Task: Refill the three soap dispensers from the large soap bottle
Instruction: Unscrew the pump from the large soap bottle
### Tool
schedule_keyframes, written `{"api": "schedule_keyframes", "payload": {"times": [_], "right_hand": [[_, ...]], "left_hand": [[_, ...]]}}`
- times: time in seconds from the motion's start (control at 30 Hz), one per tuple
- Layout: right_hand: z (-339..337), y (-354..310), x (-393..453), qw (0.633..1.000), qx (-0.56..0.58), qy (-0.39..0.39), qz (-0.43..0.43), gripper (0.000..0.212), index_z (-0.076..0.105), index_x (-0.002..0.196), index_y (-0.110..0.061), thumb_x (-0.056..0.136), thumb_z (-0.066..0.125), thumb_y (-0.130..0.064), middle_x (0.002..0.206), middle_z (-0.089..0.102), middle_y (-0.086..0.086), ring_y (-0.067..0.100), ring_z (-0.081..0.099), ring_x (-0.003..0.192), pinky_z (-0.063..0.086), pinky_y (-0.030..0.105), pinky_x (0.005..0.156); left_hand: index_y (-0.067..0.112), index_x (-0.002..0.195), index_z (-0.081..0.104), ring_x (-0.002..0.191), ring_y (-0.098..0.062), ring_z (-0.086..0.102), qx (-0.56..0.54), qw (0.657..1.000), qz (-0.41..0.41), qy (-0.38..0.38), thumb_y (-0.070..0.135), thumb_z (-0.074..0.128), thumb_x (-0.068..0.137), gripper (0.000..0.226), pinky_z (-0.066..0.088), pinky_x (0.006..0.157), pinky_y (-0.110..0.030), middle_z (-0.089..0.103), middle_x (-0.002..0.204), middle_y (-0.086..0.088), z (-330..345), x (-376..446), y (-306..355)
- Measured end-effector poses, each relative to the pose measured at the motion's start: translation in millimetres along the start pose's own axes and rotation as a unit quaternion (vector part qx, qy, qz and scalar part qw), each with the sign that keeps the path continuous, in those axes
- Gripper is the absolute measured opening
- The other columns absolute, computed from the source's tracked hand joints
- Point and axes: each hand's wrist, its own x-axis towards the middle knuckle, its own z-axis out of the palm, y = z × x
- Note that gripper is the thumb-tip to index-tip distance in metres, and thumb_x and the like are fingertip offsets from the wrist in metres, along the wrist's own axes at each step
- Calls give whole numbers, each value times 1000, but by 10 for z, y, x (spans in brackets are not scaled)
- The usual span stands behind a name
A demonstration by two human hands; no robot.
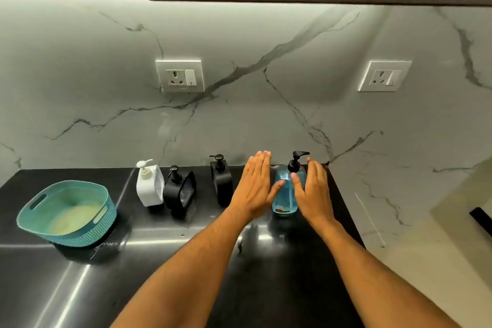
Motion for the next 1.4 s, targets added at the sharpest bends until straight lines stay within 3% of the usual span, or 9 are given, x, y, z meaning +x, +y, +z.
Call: {"api": "schedule_keyframes", "payload": {"times": [0.17, 0.23, 0.33, 0.53, 0.63, 0.97, 1.23, 1.4], "right_hand": [[121, 109, 182, 998, 44, 34, -32, 47, 51, 137, -14, 99, 62, -39, 134, 53, 3, -1, 44, 119, 35, 1, 95], [151, 125, 225, 996, 68, 41, -40, 42, 54, 130, -18, 97, 66, -40, 126, 56, -2, -2, 47, 112, 39, 2, 89], [205, 148, 245, 994, 91, 50, -38, 42, 57, 124, -20, 92, 72, -43, 120, 57, -6, 1, 52, 108, 44, 7, 87], [254, 121, 281, 987, 125, 98, -30, 36, 62, 110, -20, 85, 81, -38, 108, 60, -8, 6, 58, 99, 51, 14, 86], [284, 78, 273, 985, 130, 114, -21, 31, 64, 105, -18, 85, 82, -33, 105, 62, -7, 7, 59, 96, 55, 21, 83], [456, -450, -12, 979, 154, 110, -72, 28, 68, 97, -15, 82, 84, -32, 96, 64, -6, 10, 61, 88, 54, 23, 77], [830, -1297, -414, 971, 198, 74, -113, 29, 70, 89, -15, 77, 88, -34, 88, 65, -6, 10, 62, 80, 56, 32, 70], [1154, -1742, -674, 971, 204, 39, -119, 30, 71, 90, -12, 77, 88, -33, 87, 68, -2, 12, 64, 79, 58, 37, 70]], "left_hand": [[4, 163, 15, 158, -28, 17, -58, 996, -26, -65, 64, 43, 102, 91, 3, 130, -35, 24, 169, -15, 225, 132, -18], [4, 160, 24, 152, -28, 30, -93, 992, -29, -82, 62, 55, 98, 90, 19, 129, -39, 35, 162, -14, 278, 175, 21], [10, 150, 39, 133, -23, 49, -180, 979, -58, -79, 49, 73, 91, 79, 41, 116, -41, 50, 145, -8, 350, 216, 57], [17, 138, 44, 113, -16, 66, -308, 934, -153, -101, 32, 81, 87, 65, 60, 94, -42, 63, 128, -1, 422, 257, 149], [16, 133, 46, 106, -16, 70, -319, 928, -167, -99, 27, 82, 87, 59, 62, 88, -43, 66, 121, -2, 401, 265, 147], [17, 128, 50, 107, -15, 69, -324, 928, -174, -62, 24, 86, 83, 58, 63, 88, -39, 66, 119, 0, 1, -186, -173], [27, 123, 52, 106, 1, 66, -325, 924, -196, -30, 27, 90, 79, 58, 58, 83, -17, 66, 114, 13, -645, -912, -791], [29, 123, 52, 105, 4, 66, -326, 921, -213, -14, 30, 91, 77, 60, 56, 80, -14, 67, 112, 13, -925, -1326, -1187]]}}
